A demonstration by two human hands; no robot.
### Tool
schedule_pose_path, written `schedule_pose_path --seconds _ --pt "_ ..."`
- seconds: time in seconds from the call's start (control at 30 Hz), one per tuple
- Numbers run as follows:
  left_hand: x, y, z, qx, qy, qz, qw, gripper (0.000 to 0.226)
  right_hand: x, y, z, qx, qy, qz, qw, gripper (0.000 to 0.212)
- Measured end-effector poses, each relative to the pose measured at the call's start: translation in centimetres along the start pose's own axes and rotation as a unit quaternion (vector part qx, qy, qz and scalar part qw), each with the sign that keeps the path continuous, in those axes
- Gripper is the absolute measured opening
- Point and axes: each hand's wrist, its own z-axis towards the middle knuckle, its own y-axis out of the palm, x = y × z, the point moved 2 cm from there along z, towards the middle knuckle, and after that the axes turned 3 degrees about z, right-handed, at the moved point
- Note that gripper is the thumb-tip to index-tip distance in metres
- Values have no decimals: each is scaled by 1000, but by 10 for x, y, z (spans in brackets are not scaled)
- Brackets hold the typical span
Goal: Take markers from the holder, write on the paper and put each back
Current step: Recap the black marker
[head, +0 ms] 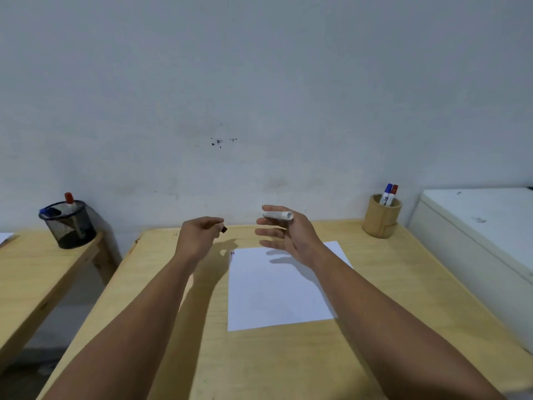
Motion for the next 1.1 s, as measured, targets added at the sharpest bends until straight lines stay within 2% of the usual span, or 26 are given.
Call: schedule_pose_path --seconds 0.07,0.13,0.2,0.3,0.5,0.9,1.1 --pt "16 8 -6 -10 -8 -41 999 16 -4 0 -9 -14 1 -5 1000 24" --pt "32 16 -11 -17 -9 -62 998 17 -5 -2 -15 -21 -44 -103 993 17" --pt "46 24 -16 -22 -12 -84 996 16 -3 -6 -20 -16 -97 -231 968 17" --pt "62 36 -23 -30 -16 -107 994 15 -4 -14 -27 5 -139 -316 938 19" --pt "84 65 -37 -52 1 -96 994 16 -18 -31 -42 51 -185 -349 917 19" --pt "110 110 -52 -56 45 -29 997 14 -31 -71 -63 65 -176 -319 929 20" --pt "121 136 -57 -84 69 12 994 15 -38 -87 -65 82 -190 -312 927 23"
